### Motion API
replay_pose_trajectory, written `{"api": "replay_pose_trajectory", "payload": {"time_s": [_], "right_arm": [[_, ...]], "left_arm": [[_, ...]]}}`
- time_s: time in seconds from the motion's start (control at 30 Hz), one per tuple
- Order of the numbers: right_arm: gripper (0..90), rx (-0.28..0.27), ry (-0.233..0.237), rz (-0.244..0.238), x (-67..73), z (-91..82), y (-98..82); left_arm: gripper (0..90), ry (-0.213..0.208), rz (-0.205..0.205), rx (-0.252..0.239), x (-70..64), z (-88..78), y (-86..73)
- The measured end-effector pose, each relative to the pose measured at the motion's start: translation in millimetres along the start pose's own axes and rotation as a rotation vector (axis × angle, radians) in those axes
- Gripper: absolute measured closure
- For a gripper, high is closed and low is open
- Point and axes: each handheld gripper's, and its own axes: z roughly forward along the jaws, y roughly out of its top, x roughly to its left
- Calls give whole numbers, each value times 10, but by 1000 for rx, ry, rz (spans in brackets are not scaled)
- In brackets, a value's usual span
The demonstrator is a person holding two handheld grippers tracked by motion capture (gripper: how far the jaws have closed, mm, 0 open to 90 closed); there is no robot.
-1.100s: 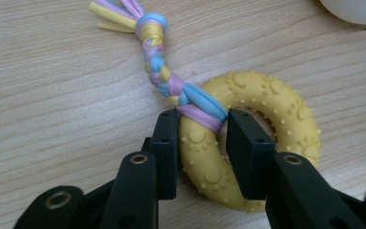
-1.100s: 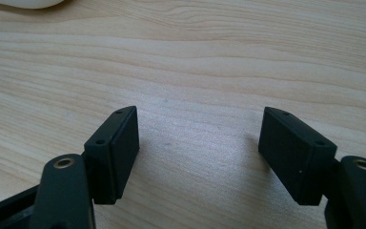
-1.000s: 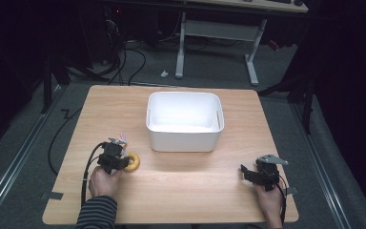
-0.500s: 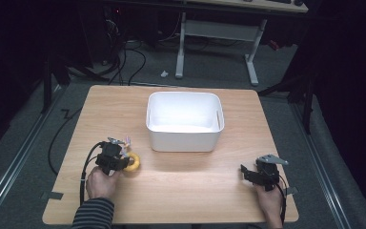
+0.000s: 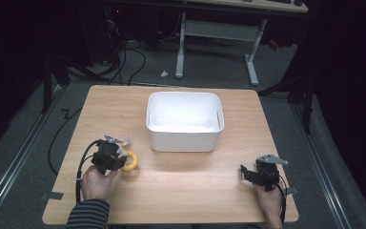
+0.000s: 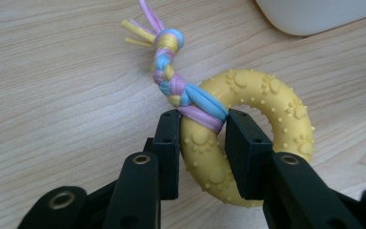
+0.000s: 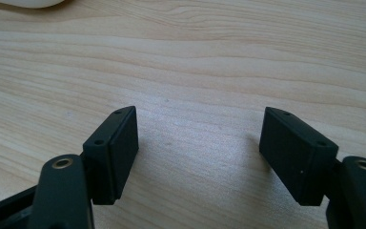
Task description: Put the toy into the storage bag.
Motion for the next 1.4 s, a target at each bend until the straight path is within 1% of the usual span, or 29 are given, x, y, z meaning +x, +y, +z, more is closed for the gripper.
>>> {"api": "replay_pose_trajectory", "payload": {"time_s": [0.17,0.3,0.33,0.43,0.53,0.57,0.6,0.63,0.7,0.8,0.83,0.93,1.03,1.13,1.17,1.2,1.23,1.3,1.4], "right_arm": [[296,-1,1,-1,0,0,-1],[296,-3,1,-3,0,1,-2],[296,-3,1,-3,0,1,-2],[296,-2,1,-1,1,0,-1],[296,-2,0,0,2,0,-1],[296,-2,0,-1,2,0,-1],[296,-2,0,-1,2,0,-1],[296,-2,1,-1,1,0,-1],[296,-3,0,1,3,1,-1],[296,-3,1,1,3,0,-1],[296,-2,1,1,3,0,-1],[296,-2,0,1,3,0,-1],[295,-1,1,2,4,-1,-1],[295,-2,2,0,3,0,-1],[295,-2,2,0,3,0,-1],[295,-2,2,0,3,0,-1],[295,-1,3,-2,2,-1,-1],[295,-1,2,-2,2,-1,-1],[295,-2,2,-4,0,0,-1]], "left_arm": [[674,3,5,-5,-3,-65,13],[674,2,13,-23,9,-160,24],[674,2,13,-23,9,-160,24],[674,-17,-7,-31,52,-219,32],[675,-19,-11,-37,61,-254,29],[675,-28,-20,-49,79,-290,27],[675,-28,-20,-49,79,-290,27],[675,-37,-35,-59,100,-324,31],[675,-42,-41,-62,109,-339,37],[675,-45,-42,-63,127,-384,69],[675,-52,-47,-69,136,-419,90],[675,-49,-45,-72,143,-454,116],[675,-63,-56,-82,154,-502,174],[675,-61,-46,-85,142,-528,206],[675,-67,-48,-95,129,-553,229],[675,-67,-48,-95,129,-553,229],[675,-77,-55,-106,127,-574,250],[675,-84,-57,-109,128,-581,260],[675,-82,-55,-108,117,-596,297]]}}
